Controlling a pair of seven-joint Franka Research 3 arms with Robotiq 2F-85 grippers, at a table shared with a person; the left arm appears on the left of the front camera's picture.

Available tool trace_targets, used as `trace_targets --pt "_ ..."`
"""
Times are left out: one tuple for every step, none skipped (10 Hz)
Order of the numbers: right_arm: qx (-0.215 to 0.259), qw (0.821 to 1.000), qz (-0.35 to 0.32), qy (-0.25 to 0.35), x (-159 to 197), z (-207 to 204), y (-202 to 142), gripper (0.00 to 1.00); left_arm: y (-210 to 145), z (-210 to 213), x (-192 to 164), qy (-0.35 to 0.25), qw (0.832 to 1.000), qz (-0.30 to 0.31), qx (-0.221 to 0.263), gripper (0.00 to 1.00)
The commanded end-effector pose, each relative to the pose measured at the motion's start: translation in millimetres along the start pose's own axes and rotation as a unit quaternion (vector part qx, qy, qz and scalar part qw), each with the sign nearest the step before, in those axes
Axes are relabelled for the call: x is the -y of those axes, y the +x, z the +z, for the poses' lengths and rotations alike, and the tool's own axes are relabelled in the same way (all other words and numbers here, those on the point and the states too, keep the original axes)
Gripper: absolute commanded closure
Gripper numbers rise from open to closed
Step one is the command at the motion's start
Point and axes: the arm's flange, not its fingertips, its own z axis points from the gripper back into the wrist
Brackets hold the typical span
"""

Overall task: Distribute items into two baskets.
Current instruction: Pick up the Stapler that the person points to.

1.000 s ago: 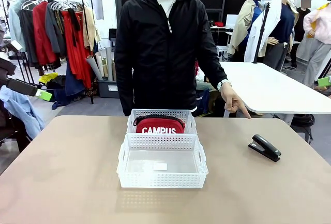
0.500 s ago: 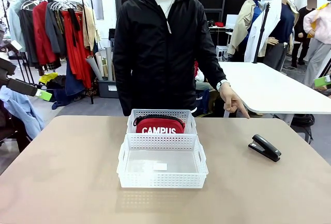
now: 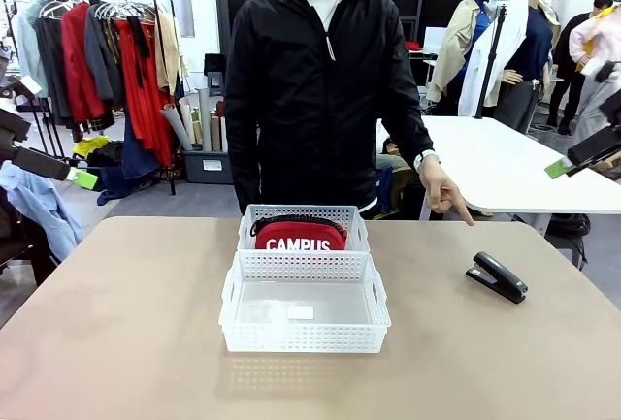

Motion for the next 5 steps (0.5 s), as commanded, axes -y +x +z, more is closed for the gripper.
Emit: trace_targets --pt "-0.06 0.997 0.046 -0.008 17 -7 17 0.0 -1 -1 3 -0.002 1.0 0.004 0.013 0.0" --pt "-0.092 0.994 0.064 -0.012 20 -18 23 0.0 -1 -1 3 -0.002 1.0 0.004 0.013 0.0" --pt "-0.116 0.99 0.073 -0.014 24 -31 26 0.0 -1 -1 3 -0.002 1.0 0.004 0.013 0.0" --pt "-0.141 0.985 0.092 -0.028 26 -42 26 0.0 -1 -1 3 -0.002 1.0 0.004 0.013 0.0" --pt "-0.157 0.981 0.11 -0.026 27 -50 25 0.0 -1 -1 3 -0.002 1.0 0.004 0.013 0.0"
